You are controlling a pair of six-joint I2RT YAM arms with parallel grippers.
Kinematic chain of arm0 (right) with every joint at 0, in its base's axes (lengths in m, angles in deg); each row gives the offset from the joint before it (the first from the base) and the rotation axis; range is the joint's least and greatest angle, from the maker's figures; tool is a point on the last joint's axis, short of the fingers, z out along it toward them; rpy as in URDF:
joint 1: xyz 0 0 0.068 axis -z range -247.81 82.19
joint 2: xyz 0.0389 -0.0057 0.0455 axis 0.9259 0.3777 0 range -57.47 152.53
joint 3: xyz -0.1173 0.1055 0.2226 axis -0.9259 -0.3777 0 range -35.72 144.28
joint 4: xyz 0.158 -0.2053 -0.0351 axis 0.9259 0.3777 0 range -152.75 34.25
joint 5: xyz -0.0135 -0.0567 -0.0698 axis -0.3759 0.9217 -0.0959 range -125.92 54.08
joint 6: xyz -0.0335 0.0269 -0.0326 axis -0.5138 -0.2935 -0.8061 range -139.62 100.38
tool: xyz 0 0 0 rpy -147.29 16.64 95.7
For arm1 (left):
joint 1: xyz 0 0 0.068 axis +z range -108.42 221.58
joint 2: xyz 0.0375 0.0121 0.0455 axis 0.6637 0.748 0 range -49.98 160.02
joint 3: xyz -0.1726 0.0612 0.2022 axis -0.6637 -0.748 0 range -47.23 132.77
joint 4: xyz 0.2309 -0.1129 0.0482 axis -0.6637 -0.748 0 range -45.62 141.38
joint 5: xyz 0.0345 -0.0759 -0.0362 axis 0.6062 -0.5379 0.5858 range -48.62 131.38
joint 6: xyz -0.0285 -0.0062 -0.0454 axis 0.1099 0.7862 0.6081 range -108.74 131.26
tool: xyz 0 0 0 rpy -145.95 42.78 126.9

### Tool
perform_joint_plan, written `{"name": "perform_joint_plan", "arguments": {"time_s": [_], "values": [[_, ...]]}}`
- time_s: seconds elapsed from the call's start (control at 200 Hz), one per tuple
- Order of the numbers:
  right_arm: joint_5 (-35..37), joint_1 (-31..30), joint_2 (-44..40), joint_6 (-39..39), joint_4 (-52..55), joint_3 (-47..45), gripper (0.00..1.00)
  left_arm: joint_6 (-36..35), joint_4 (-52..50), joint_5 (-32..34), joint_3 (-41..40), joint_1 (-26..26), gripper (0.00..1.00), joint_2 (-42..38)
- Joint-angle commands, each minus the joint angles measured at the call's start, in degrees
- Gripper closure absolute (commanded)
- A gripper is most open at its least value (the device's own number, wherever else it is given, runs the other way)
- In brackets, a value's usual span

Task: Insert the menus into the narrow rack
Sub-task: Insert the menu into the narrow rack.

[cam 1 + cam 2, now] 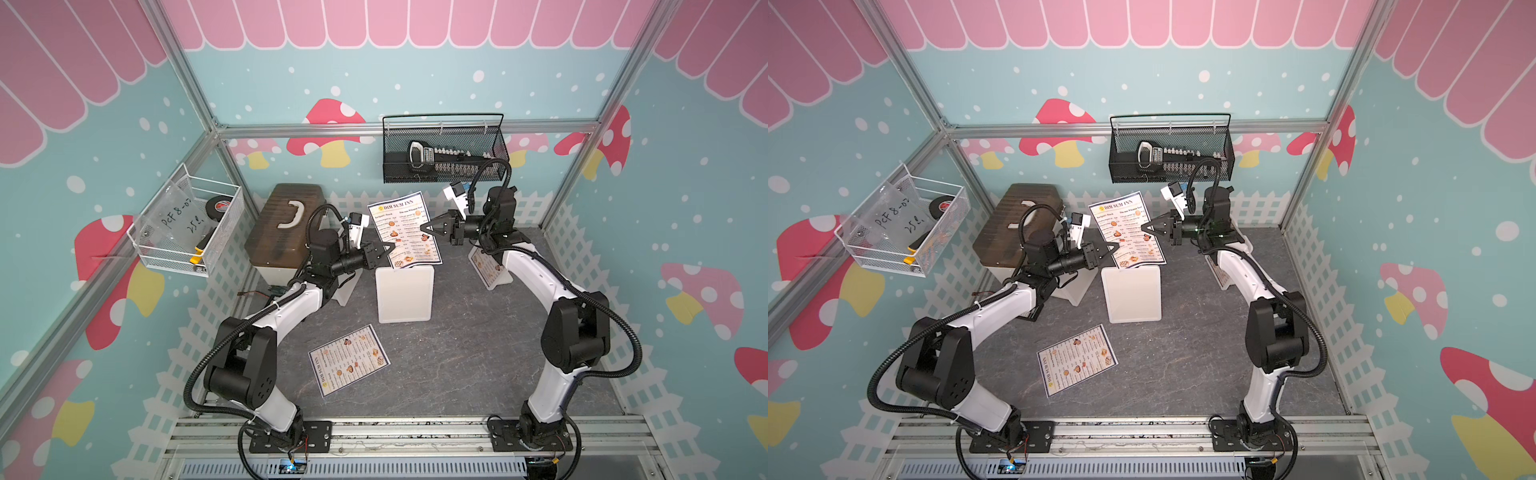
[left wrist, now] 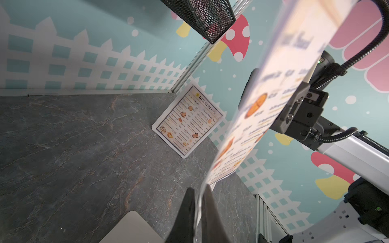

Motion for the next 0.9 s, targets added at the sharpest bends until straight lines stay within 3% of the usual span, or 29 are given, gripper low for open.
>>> {"name": "perform_joint_plan", "arguments": {"time_s": [0.0,0.895], "values": [[-2.01,-0.10,-0.47,-0.74,0.71,1.87,1.00,0.39,1.76,0.14,-0.19,0.41,0.91,-1.90],[2.38,-1.93,0.79,-1.14,2.06,1.02,1.00,1.44,3.28,0.40,-1.19,2.11,0.72,-2.78]]}}
